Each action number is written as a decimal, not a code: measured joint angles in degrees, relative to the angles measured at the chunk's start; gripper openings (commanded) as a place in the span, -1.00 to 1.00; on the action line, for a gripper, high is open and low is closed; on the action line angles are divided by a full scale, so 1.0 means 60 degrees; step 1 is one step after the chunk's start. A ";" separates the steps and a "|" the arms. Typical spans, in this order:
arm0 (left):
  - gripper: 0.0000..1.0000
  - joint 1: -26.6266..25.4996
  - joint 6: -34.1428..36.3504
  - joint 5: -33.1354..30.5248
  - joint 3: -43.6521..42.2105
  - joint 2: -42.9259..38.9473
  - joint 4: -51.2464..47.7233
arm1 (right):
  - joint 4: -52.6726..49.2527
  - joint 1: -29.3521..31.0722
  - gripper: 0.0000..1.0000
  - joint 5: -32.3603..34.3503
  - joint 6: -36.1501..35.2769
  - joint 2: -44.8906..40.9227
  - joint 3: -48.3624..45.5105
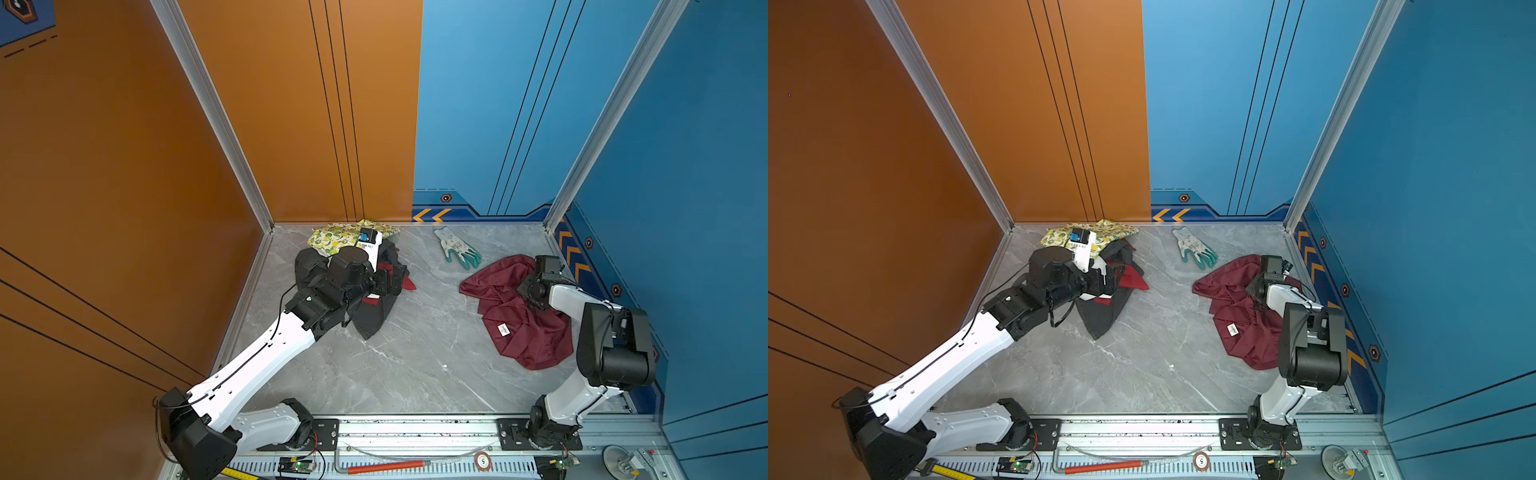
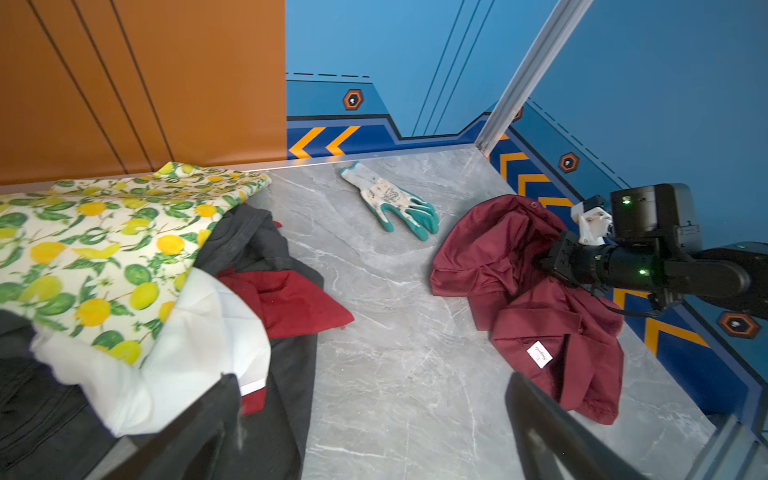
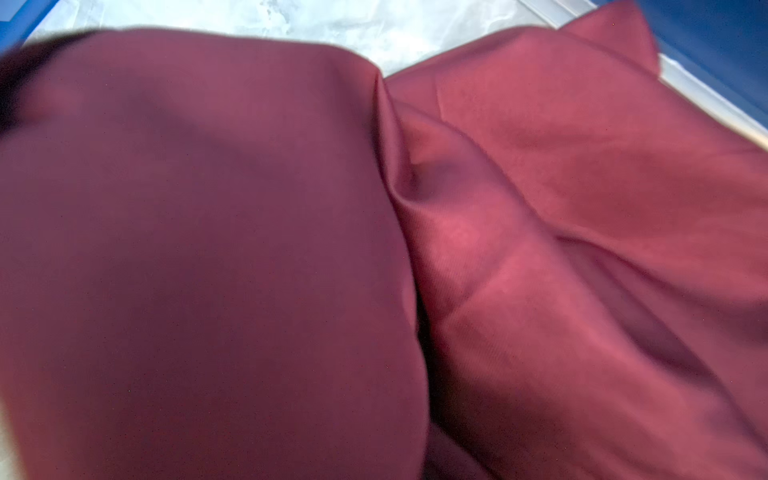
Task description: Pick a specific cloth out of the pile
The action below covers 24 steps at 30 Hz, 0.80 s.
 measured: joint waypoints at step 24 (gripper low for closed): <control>0.96 0.4160 0.0208 -0.0375 -0.1818 -0.1497 -0.1271 | -0.0790 0.0109 0.44 -0.0444 -0.0503 0.0022 0.0517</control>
